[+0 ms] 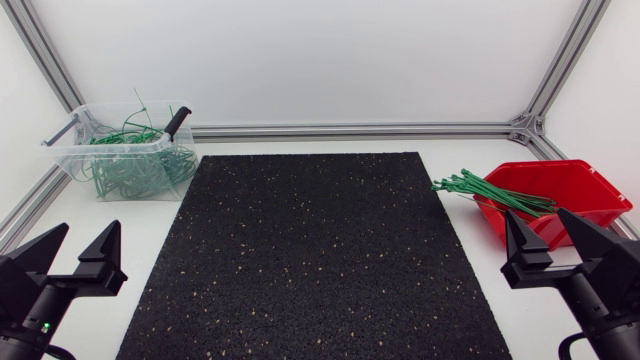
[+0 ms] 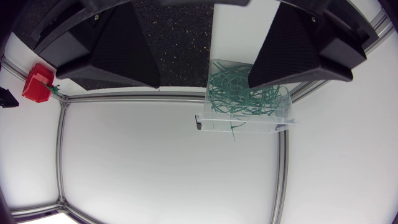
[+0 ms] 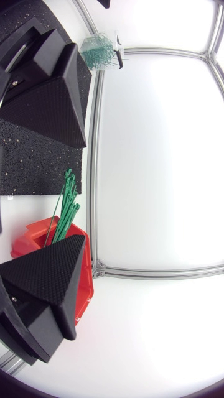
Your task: Take a green cable tie from the red box, thread the tail through the head to close it, then place it in the transparent bin on the left.
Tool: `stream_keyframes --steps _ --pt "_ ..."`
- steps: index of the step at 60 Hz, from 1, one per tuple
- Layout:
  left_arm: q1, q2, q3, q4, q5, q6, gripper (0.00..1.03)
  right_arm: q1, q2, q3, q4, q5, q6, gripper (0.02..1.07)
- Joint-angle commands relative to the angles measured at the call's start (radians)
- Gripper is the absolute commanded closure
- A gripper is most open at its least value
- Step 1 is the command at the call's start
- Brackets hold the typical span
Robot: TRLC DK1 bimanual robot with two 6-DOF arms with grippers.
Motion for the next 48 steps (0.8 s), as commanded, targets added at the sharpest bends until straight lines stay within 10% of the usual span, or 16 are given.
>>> stream_keyframes --steps 1,23,41,48 --pt "-0.006 -0.009 -0.039 -0.015 0.007 -0.014 0.04 -0.006 -0.003 0.07 0.033 0.0 0.023 0.06" --pt "-0.006 -0.009 -0.039 -0.015 0.007 -0.014 0.04 -0.049 0.391 0.428 0.036 -0.008 0.021 0.07" --pt "-0.006 -0.008 -0.039 -0.015 0.007 -0.013 0.04 -0.091 0.796 0.831 -0.315 -0.029 -0.025 0.07" --pt "-0.006 -0.008 -0.039 -0.015 0.007 -0.013 0.04 -0.158 0.902 0.932 -0.438 -0.187 -0.127 0.07"
